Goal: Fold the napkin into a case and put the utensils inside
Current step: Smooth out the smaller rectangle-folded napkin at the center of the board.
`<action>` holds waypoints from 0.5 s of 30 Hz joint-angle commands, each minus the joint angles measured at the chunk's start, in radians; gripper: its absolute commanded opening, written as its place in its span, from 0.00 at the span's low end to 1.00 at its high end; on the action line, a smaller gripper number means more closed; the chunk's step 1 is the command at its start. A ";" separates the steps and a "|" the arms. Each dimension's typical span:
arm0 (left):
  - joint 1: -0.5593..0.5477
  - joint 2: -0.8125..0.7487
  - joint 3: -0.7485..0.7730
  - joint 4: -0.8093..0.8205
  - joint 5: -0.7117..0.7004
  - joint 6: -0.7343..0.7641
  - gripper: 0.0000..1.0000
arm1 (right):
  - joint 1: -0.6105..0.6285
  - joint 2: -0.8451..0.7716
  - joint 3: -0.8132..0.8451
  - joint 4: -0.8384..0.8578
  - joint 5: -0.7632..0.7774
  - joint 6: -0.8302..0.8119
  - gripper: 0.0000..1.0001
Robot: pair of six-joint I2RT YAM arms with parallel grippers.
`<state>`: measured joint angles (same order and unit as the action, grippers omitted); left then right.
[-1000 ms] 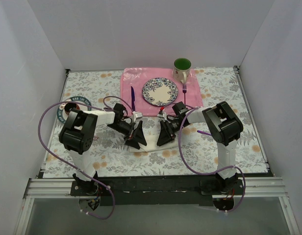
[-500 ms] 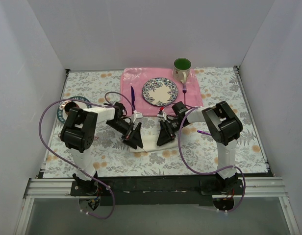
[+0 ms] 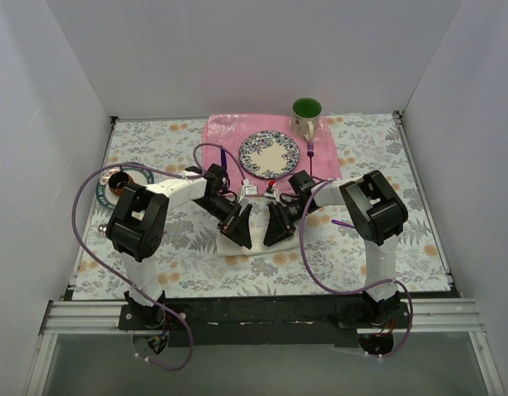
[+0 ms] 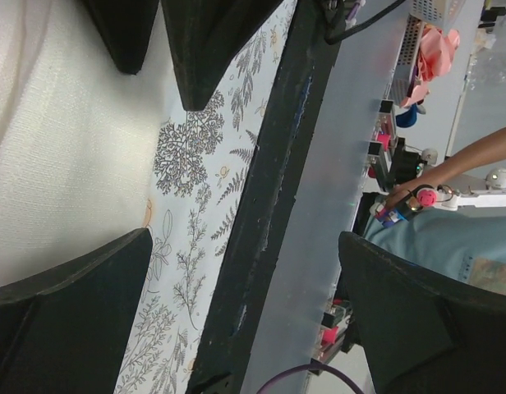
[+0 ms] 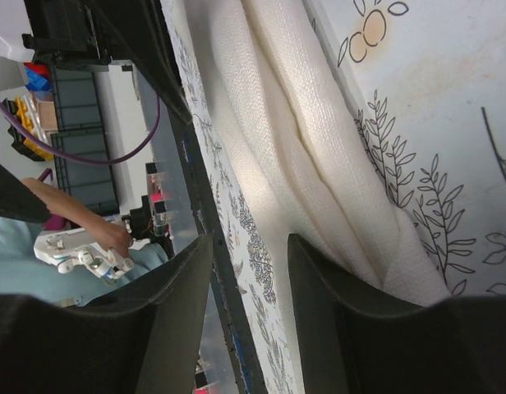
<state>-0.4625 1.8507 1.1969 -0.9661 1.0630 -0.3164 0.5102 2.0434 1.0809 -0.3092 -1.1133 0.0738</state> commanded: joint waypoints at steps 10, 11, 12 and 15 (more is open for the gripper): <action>0.010 0.096 -0.135 0.009 -0.089 0.082 0.98 | -0.007 0.055 -0.003 0.005 0.214 -0.071 0.52; 0.013 0.105 -0.135 0.012 -0.104 0.077 0.98 | -0.007 0.057 -0.003 0.005 0.214 -0.071 0.52; 0.019 0.117 -0.129 0.001 -0.119 0.085 0.98 | -0.007 0.057 -0.003 0.005 0.216 -0.097 0.52; 0.045 0.134 -0.129 -0.019 -0.147 0.106 0.98 | -0.007 0.061 -0.001 0.002 0.222 -0.103 0.52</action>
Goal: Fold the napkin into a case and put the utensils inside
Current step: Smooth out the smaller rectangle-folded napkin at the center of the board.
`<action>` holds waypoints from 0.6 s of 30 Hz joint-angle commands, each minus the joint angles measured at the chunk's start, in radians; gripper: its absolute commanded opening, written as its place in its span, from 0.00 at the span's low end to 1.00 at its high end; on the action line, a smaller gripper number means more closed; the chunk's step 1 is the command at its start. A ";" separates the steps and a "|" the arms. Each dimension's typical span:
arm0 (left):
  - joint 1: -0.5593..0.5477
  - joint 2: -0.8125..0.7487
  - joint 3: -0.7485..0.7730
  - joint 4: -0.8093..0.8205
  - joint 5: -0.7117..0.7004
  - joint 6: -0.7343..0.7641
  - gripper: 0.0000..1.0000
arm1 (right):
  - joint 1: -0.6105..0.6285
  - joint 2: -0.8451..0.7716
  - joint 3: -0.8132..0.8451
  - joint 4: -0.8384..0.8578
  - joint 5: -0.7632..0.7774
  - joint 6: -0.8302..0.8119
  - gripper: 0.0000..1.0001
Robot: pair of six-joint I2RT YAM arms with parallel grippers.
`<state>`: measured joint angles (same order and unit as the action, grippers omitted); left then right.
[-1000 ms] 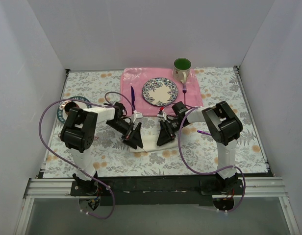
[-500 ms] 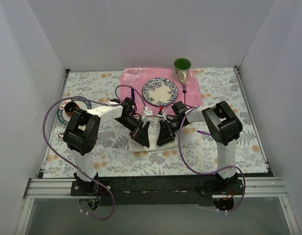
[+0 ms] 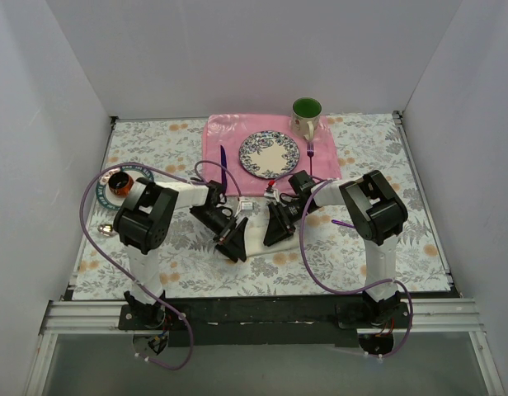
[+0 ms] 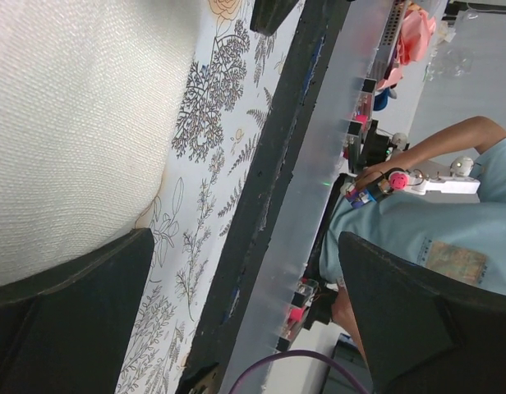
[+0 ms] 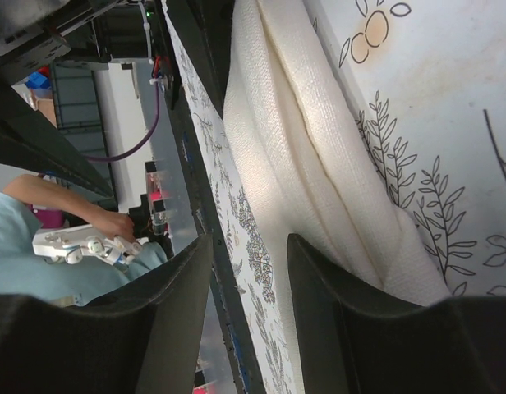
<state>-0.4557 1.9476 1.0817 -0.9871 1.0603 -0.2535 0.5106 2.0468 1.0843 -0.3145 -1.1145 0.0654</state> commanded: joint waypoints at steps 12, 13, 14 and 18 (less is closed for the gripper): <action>0.106 -0.044 -0.026 -0.105 -0.158 0.209 0.98 | -0.007 0.052 -0.007 0.017 0.213 -0.092 0.52; 0.104 -0.061 -0.016 -0.117 -0.151 0.218 0.98 | -0.007 0.050 -0.007 0.018 0.211 -0.092 0.52; 0.083 -0.082 0.015 -0.146 -0.137 0.221 0.98 | -0.007 0.050 -0.006 0.018 0.211 -0.092 0.52; -0.020 -0.182 0.104 -0.107 -0.085 0.108 0.98 | -0.006 0.038 0.003 0.014 0.206 -0.082 0.52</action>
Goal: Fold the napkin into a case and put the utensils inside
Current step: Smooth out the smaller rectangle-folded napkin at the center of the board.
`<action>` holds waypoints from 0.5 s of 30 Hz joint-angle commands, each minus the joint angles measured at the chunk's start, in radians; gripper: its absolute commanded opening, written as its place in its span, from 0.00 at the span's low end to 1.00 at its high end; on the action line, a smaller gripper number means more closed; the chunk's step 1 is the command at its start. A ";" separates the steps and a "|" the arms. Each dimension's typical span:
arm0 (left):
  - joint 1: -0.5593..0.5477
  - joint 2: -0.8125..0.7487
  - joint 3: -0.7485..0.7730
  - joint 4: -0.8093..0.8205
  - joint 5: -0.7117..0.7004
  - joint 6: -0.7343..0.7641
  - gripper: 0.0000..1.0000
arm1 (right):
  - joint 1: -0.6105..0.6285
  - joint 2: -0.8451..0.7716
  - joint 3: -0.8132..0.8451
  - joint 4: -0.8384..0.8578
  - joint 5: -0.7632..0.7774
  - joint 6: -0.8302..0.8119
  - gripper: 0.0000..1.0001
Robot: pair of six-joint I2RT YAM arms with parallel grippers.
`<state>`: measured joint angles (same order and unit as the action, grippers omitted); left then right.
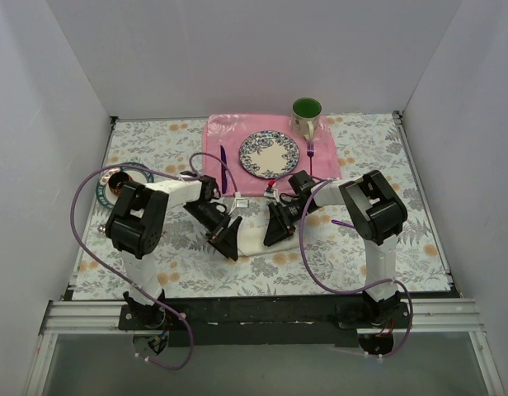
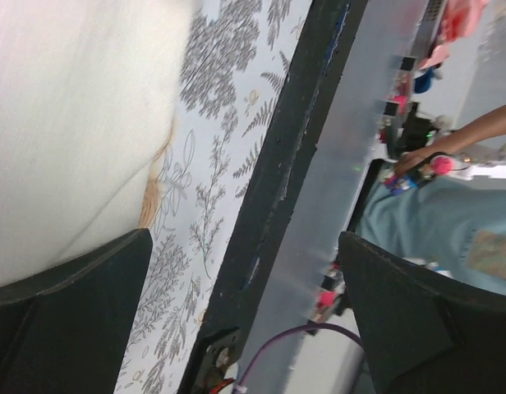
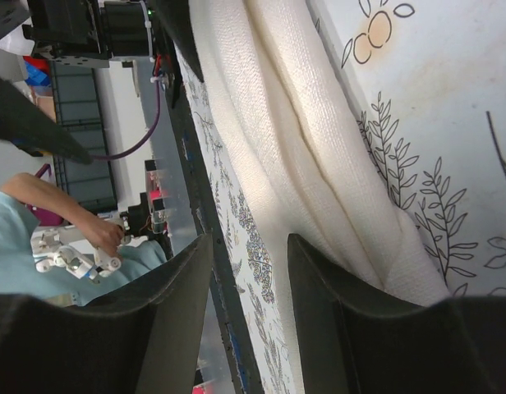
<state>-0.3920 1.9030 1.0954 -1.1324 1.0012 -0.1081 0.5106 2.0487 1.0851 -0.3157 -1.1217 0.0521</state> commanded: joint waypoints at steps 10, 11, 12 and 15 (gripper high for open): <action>-0.114 -0.082 0.037 0.471 0.103 -0.393 0.84 | -0.004 0.033 -0.002 0.013 0.207 -0.066 0.52; -0.117 -0.084 0.018 0.517 0.084 -0.401 0.84 | -0.004 0.031 -0.004 0.015 0.207 -0.063 0.52; -0.119 -0.079 0.006 0.529 0.074 -0.404 0.83 | -0.004 0.033 -0.002 0.018 0.207 -0.063 0.52; -0.117 -0.043 -0.035 0.562 0.022 -0.415 0.76 | -0.004 0.034 0.001 0.018 0.204 -0.060 0.52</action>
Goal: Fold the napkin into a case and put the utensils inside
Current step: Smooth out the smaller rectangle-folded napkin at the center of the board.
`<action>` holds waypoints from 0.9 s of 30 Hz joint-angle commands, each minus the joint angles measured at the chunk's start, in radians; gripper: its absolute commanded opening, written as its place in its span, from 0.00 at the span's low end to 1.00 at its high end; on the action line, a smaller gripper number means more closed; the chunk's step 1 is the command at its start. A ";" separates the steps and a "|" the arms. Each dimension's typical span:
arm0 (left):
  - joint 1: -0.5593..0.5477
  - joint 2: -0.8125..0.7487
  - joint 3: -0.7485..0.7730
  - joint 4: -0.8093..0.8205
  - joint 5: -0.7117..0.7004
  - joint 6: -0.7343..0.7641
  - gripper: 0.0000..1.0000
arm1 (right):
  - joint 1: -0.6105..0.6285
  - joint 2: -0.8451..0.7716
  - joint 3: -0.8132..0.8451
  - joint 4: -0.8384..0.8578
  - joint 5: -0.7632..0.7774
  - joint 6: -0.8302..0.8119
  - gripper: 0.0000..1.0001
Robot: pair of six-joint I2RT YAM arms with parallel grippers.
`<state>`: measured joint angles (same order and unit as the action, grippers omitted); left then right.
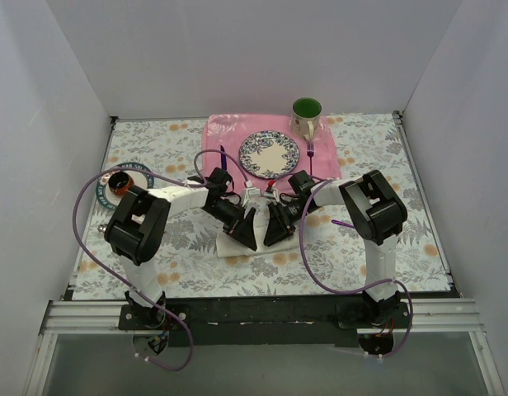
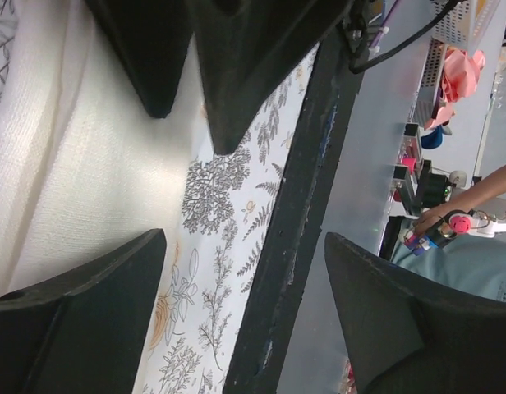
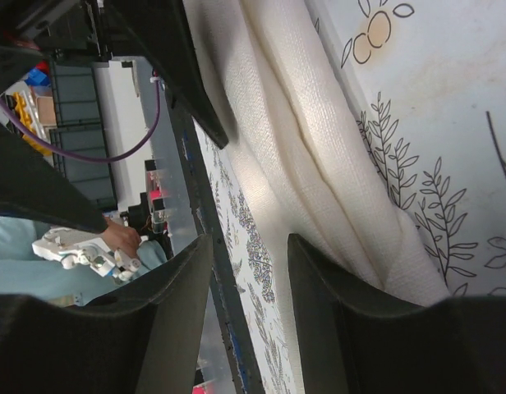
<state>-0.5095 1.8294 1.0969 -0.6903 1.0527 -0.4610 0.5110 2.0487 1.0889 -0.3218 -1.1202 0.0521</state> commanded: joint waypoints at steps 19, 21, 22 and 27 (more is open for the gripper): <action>0.049 0.157 -0.083 0.104 -0.099 -0.053 0.45 | 0.069 -0.180 -0.041 0.018 0.065 0.074 0.52; 0.049 0.160 -0.081 0.103 -0.102 -0.050 0.46 | 0.066 -0.150 -0.047 0.014 0.076 0.045 0.52; 0.049 0.160 -0.081 0.103 -0.103 -0.048 0.45 | 0.063 -0.137 -0.049 0.013 0.086 0.037 0.52; 0.054 0.160 -0.095 0.097 -0.111 -0.039 0.46 | 0.009 -0.075 -0.070 -0.028 0.115 -0.040 0.52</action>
<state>-0.4603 1.9583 1.0351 -0.5854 1.0843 -0.5465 0.5671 1.9385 1.0458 -0.3141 -1.0344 0.0818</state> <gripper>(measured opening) 0.450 0.520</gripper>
